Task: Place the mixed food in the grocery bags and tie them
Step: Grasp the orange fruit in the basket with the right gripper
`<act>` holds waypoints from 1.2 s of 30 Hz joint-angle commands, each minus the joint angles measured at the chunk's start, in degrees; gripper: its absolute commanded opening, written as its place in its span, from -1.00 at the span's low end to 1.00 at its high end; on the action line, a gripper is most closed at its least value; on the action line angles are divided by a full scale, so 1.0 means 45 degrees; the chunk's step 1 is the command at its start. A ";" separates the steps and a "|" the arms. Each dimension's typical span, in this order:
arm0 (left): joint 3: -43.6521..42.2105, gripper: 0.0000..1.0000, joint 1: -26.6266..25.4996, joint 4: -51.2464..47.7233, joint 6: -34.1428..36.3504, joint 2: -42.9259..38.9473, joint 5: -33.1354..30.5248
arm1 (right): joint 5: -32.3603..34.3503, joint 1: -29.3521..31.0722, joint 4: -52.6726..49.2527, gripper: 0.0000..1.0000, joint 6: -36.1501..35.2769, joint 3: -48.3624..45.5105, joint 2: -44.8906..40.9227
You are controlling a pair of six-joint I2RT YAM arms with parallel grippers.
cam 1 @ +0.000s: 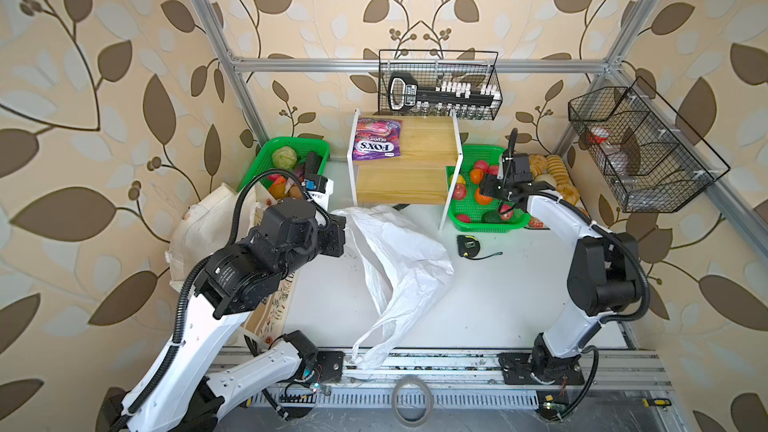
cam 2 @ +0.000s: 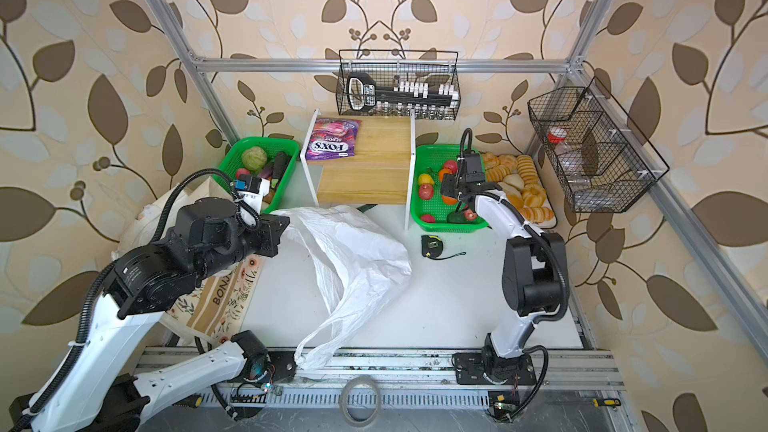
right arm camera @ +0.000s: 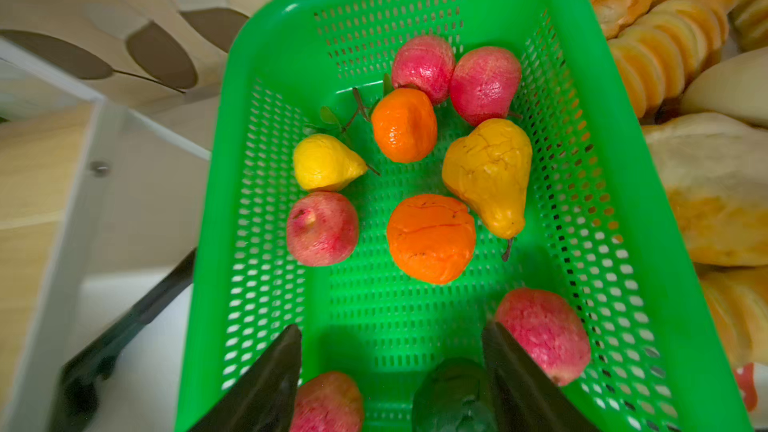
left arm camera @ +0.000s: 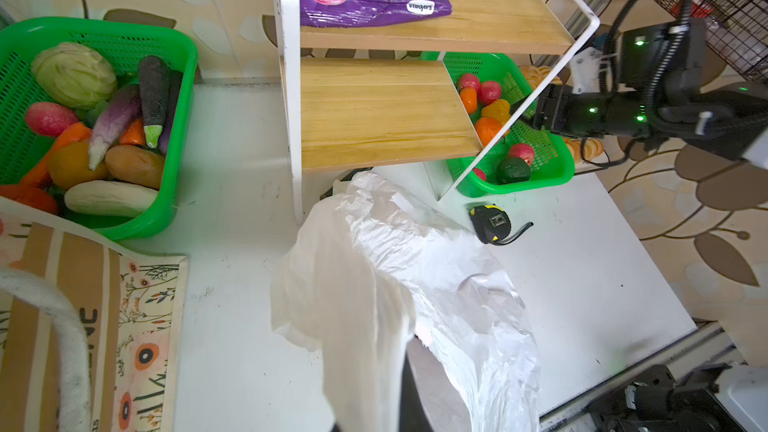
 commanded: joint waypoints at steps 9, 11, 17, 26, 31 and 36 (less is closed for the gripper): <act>-0.0101 -1.00 -0.0055 0.0419 -0.0175 0.0139 -0.0065 | 0.1662 -0.0068 -0.2013 0.57 -0.0201 0.3917 0.3874; -0.0009 -1.00 -0.0056 0.0305 -0.0025 0.0301 -0.0079 | 0.1369 -0.0050 -0.2276 0.56 -0.0149 0.4297 0.4311; 0.0176 -1.00 -0.0072 0.0213 0.0165 0.0629 -0.0248 | 0.1024 0.0068 -0.2421 0.51 0.0008 0.4629 0.5197; 0.0334 -1.00 -0.0055 0.0037 0.0264 0.0850 -0.0388 | 0.0798 -0.0014 -0.2486 0.43 0.0109 0.4936 0.5942; 0.0422 -1.00 -0.0065 0.0067 0.0204 0.0928 -0.0319 | 0.0660 0.0029 -0.1972 0.19 -0.0167 0.4335 0.5023; 0.0379 -1.00 -0.0057 0.0145 0.0011 0.0775 -0.0166 | -0.0198 -0.0029 -0.1049 0.04 -0.0306 0.2894 0.2958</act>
